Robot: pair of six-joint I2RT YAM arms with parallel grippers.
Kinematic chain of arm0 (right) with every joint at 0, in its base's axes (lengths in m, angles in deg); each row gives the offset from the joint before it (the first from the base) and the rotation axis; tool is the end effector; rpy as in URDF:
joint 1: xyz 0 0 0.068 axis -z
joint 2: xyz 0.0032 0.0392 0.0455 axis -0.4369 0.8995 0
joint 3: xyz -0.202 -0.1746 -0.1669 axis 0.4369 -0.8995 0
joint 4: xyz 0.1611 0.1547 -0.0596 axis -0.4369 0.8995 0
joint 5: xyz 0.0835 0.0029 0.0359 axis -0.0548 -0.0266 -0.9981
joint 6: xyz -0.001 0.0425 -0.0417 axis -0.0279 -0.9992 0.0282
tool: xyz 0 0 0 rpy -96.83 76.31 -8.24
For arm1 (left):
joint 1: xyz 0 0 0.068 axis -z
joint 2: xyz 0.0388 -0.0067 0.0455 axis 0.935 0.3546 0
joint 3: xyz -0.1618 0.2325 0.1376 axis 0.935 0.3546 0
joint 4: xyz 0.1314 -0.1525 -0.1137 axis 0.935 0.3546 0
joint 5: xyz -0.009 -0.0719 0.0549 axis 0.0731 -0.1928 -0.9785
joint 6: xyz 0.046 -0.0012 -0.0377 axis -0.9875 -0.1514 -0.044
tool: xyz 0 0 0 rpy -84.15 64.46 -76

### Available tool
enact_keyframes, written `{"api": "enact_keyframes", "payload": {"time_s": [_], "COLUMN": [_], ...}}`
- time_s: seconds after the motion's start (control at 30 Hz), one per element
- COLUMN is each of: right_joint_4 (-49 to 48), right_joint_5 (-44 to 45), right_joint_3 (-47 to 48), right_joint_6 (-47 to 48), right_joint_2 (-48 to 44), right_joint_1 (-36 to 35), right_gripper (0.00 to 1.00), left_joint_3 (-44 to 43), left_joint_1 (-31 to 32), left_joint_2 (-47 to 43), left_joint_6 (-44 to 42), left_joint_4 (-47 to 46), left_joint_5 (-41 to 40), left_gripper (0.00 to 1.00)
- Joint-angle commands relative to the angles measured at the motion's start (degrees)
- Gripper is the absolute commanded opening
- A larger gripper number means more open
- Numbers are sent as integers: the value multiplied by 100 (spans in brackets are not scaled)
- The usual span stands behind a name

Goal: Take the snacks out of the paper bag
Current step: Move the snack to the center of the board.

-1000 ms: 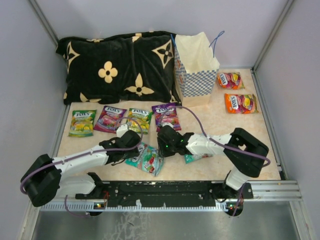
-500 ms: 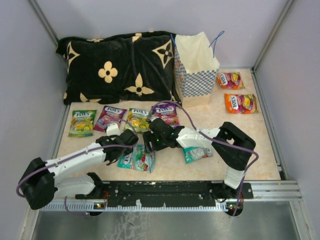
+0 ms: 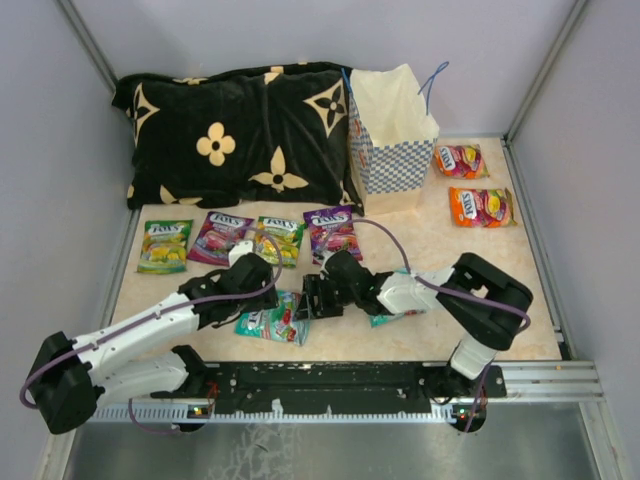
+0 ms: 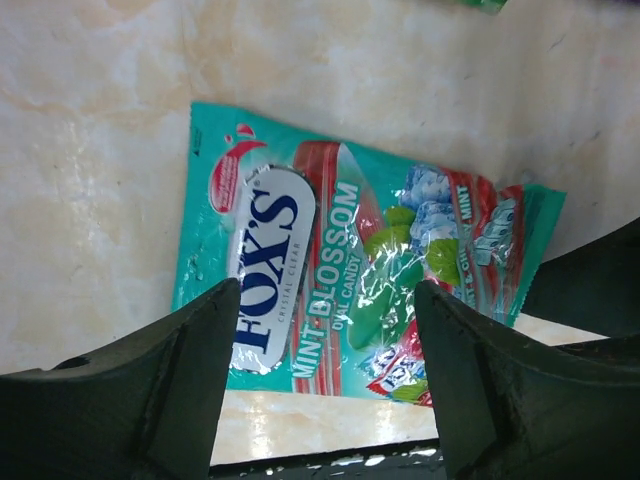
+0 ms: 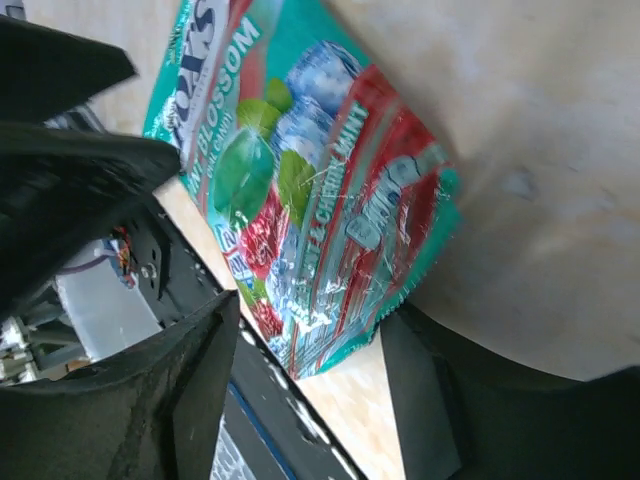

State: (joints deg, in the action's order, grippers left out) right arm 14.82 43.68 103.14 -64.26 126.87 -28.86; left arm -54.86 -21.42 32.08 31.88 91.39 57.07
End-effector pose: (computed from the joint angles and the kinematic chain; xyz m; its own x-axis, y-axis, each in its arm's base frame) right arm 0.1602 0.2510 0.2027 -0.9332 -0.1100 -0.3421 -0.3297 0.6406 0.6935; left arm 0.1065 -0.0948 0.2485 -0.7955 -0.1193 -0.5941 -0.0077 0.9823 -0.1869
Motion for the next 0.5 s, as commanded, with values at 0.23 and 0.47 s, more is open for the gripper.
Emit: {"api": "enact_keyframes", "payload": {"time_s": [0.23, 0.47], "right_joint_4": [-298, -602], "right_joint_5": [-101, -8], "right_joint_3": [725, 1297], "right_joint_6": [-226, -621], "right_joint_2": [992, 1642], "right_joint_1": [-313, -415], "right_gripper": [38, 21], "left_joint_3": [32, -729], "left_joint_1": [-16, -393], "left_joint_2": [76, -430], "left_joint_6": [-60, -634], "left_joint_4": [194, 446], "left_joint_5": [-194, -343], "left_gripper": [79, 81]}}
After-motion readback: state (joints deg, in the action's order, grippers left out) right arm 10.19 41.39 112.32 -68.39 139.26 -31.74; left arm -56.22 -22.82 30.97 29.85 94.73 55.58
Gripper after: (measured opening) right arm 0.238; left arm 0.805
